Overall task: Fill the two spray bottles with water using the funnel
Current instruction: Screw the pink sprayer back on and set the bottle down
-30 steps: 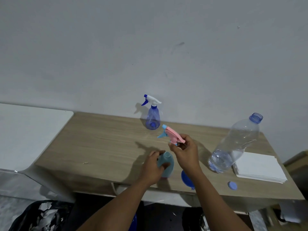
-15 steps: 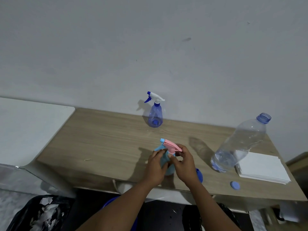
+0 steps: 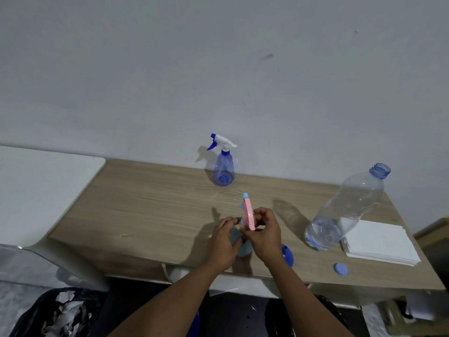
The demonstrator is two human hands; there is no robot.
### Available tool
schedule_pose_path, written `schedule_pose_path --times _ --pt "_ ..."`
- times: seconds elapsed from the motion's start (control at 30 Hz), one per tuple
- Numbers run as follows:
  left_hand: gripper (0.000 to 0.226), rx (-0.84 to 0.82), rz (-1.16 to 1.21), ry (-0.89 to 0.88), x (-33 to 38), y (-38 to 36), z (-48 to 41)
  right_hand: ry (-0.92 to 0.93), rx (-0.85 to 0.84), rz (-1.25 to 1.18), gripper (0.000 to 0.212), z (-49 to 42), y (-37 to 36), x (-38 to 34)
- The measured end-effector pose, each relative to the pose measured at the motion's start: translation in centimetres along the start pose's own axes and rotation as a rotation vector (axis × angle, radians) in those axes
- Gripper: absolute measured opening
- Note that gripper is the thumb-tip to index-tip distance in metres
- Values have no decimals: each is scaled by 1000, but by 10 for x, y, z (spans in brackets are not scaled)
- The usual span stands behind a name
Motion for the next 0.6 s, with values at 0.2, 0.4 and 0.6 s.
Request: schedule_pose_path --times 0.2,0.4,0.6 --pt "50 0 38 17 2 0 0 12 -62 7 30 -1 -2 0" --pt "45 15 91 -2 4 2 -1 -30 64 38 32 -1 -10 2" --pt "39 51 182 26 5 3 -1 -42 39 37 39 2 -13 0"
Point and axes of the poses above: each hand's wrist, its own z-axis away from the middle knuckle, its own y-axis out of the back of the hand, x = y × z, the point moved 4 cm from there along -z, towards the middle knuckle, and after that the axes turned 8 degrees about z, right-handed, at the moved point
